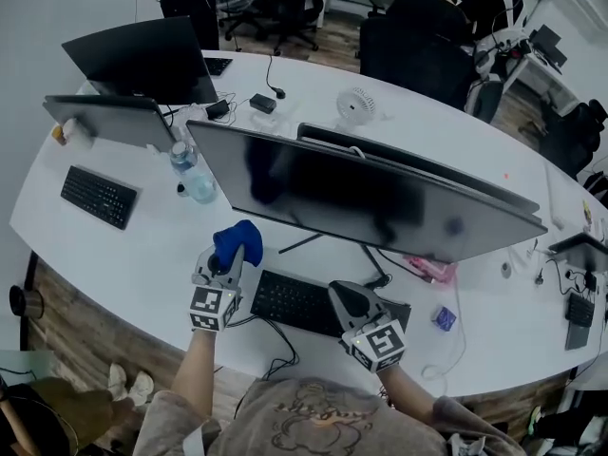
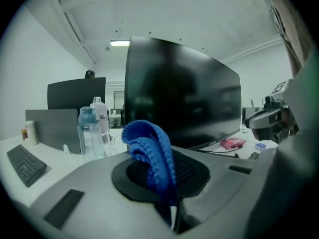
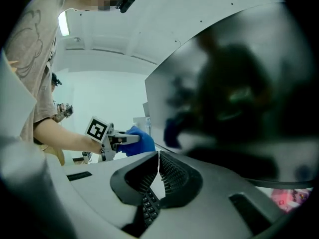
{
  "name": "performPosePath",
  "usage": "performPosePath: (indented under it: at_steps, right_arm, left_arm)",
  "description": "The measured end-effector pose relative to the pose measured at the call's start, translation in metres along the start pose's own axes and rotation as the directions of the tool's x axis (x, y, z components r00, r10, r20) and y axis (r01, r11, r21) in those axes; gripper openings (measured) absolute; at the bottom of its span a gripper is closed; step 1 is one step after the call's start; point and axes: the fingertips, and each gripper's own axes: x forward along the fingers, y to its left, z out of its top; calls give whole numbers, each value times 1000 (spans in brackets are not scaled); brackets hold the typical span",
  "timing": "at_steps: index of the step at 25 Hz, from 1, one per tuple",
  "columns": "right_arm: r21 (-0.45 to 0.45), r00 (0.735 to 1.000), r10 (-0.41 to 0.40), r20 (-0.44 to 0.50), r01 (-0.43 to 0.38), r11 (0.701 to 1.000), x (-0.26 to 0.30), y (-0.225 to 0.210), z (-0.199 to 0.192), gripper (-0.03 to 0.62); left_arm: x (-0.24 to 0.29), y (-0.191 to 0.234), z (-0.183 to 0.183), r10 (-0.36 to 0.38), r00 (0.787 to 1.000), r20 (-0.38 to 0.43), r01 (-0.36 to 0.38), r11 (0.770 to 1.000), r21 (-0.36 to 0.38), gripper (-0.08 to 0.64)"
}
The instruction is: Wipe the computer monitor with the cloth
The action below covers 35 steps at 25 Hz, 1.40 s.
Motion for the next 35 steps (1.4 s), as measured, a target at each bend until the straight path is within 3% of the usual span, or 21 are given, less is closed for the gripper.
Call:
performPosePath:
  at_steps: [9,18,35]
  right_arm:
    - [2,997,28,-70,-28,1000,33,-12,-14,21]
    - [5,996,34,-82,-34,999,58,-20,-13,21]
    - [24,997,-21,-74,22,999,33,-42,-16,21]
  left_arm:
    - [45,36,-55,23,995,-92,-27,999,-41,48]
    - [85,62,-81,32,989,-142,-40,998,-56,48]
    - [102,51,-76,47,986,-163,-55,997,-45,48]
